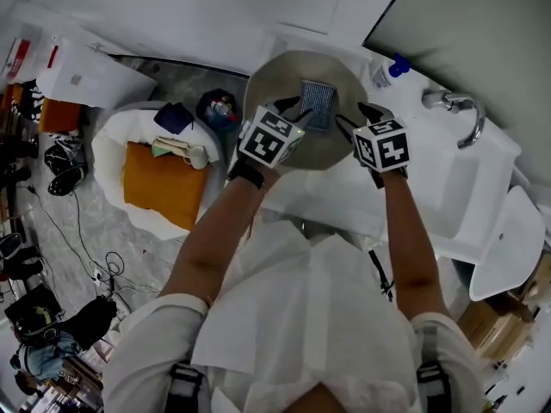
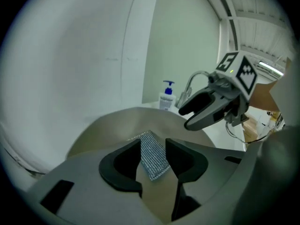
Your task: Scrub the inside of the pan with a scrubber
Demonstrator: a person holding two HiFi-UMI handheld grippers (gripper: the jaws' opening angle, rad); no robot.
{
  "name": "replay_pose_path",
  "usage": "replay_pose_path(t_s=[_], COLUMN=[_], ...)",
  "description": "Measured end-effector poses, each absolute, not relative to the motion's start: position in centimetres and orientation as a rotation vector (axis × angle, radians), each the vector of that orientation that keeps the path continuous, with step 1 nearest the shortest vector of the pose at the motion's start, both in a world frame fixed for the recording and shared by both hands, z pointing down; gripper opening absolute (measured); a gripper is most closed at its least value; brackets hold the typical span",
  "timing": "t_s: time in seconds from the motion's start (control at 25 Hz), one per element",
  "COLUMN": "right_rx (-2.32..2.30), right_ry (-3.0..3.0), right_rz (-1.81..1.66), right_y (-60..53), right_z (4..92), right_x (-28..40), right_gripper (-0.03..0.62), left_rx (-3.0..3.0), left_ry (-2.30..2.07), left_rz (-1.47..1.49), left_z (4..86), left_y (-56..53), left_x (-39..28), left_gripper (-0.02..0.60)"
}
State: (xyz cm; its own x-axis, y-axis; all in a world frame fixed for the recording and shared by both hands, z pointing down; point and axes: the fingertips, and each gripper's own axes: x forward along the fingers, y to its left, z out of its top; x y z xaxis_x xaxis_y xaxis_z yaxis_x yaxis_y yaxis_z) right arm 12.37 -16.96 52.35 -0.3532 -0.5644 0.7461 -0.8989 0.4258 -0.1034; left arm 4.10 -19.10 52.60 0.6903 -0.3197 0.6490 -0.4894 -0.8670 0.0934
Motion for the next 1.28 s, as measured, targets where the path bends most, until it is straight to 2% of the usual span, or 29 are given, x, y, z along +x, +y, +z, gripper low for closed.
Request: replay_pose_path(t_s=[0.08,0.16,0.56,0.96,1.28], right_rx=[1.272,1.279,1.185,1.001,1.100], right_ry=[-2.054,-2.075,-2.142,-2.027,-1.842], right_rz=[0.681,0.686,0.682,0.693,0.983], right_y=[-16.8,-16.8,-17.6,-19.7,-21.5], right_z=[52.1,51.8,51.3,54.8,59.5], right_x=[13.6,14.1,12.7,7.9,8.1], right_gripper=[0.242,0.242,0.242,0.242,0.244], left_rx=[2.584,2.553,2.541,2.565,2.539], left_ry=[-0.620,-0.598,-0.637,-0.856,-0.902], left_rz=[1.036,1.100,1.110,0.921,0.858], left_z=[54.8,56.5,57.0,51.3,50.8], left_y=[-19.6,-19.9,-20.3,-20.8,-19.5], left_x=[5.1,6.0,6.7,0.7,-3.2], left_gripper=[0.215,0.239,0.238,0.176,0.176])
